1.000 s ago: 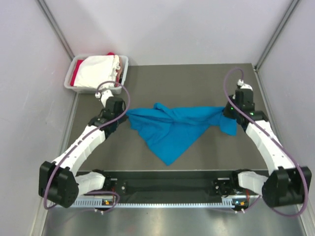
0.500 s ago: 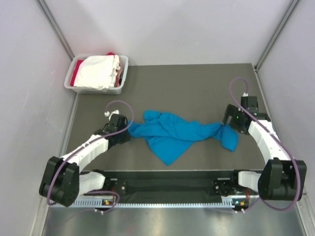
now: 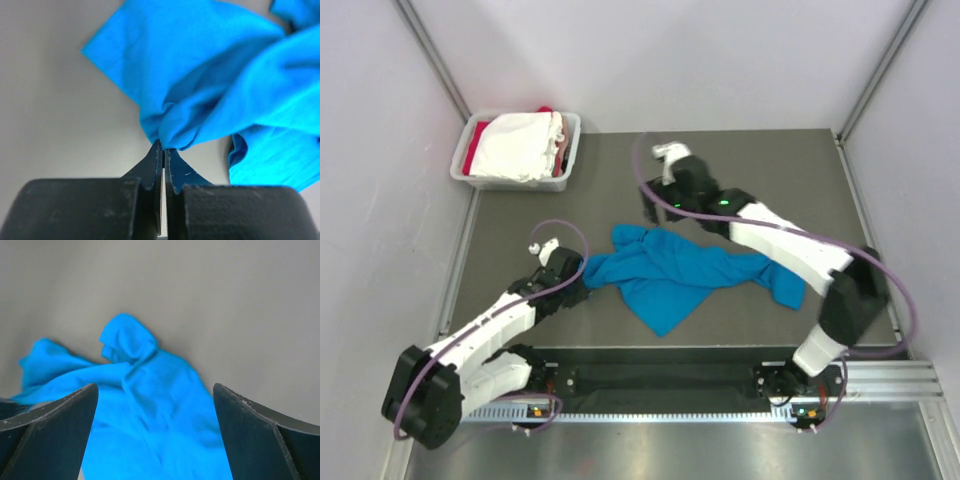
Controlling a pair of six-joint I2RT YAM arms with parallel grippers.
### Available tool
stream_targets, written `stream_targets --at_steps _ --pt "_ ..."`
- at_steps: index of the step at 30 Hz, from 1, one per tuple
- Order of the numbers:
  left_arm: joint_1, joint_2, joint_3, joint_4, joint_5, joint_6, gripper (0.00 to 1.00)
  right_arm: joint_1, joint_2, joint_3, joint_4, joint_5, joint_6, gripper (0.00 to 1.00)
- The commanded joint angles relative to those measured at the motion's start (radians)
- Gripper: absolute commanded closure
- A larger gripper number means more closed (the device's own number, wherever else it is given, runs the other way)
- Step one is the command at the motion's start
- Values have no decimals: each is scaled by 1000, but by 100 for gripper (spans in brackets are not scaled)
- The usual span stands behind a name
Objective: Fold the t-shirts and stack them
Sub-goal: Flatten the tshirt out
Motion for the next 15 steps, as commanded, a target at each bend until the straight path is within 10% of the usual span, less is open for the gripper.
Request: stream_targets --at_steps 1,9,15 --pt "0 -92 -33 -58 -122 -73 100 96 255 212 -54 95 -85 4" --pt "0 -98 -16 -145 -109 -86 87 137 421 282 -38 94 -111 11" --pt "2 -153 85 -236 -189 -51 35 140 506 274 -56 86 -100 22"
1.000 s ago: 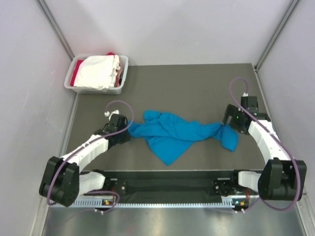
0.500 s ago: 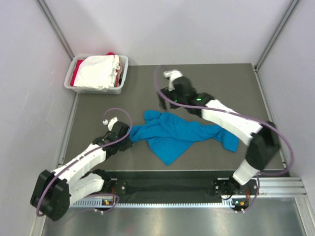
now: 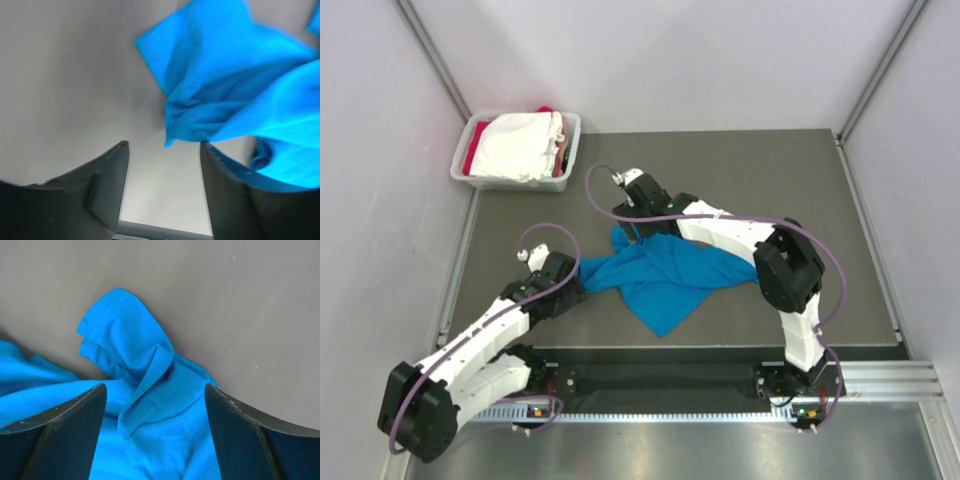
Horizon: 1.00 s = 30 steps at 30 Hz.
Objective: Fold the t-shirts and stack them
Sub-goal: Flatten the tshirt out
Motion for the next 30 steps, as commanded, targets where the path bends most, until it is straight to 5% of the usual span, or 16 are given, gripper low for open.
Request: stream_targets --at_steps 1,5,7,12,22,30 --pt "2 -53 110 -74 -76 19 34 17 51 32 0 14 -10 25" --pt "3 -60 126 -82 -96 28 32 17 68 11 14 6 -24 29" --pt "9 -56 124 -77 -102 31 32 14 83 12 12 12 -30 43" --pt "42 -44 124 -14 -77 60 32 -24 56 -9 -8 47 -14 100" --pt "51 107 167 139 16 176 32 -183 -481 -403 14 -19 101 100" --pt "52 188 157 208 62 197 33 -307 -665 -762 9 -19 309 100"
